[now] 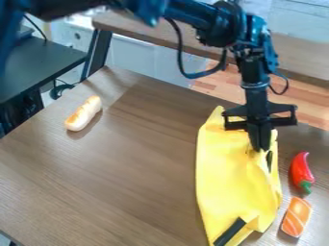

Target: Unfold cloth from top right to down left

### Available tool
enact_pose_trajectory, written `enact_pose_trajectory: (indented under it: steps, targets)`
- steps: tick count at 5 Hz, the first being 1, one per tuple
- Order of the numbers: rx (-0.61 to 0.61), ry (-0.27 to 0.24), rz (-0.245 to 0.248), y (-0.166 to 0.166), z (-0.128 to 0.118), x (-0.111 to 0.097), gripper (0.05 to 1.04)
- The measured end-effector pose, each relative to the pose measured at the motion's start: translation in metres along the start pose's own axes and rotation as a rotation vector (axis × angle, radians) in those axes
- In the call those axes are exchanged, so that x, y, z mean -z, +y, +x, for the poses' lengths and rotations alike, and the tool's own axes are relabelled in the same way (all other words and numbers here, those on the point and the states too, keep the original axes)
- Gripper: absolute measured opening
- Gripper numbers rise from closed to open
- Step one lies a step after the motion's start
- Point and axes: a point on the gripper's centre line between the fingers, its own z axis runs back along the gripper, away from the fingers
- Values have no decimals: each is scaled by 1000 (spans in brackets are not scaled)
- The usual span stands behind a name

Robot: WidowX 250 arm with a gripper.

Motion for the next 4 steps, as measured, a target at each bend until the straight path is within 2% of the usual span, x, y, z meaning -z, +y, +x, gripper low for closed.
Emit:
enact_pose_trajectory:
  steps: [3, 4]
  targets:
    - [-69, 4, -70, 106, -27, -34, 49]
    - [-116, 20, -77, 134, -32, -37, 49]
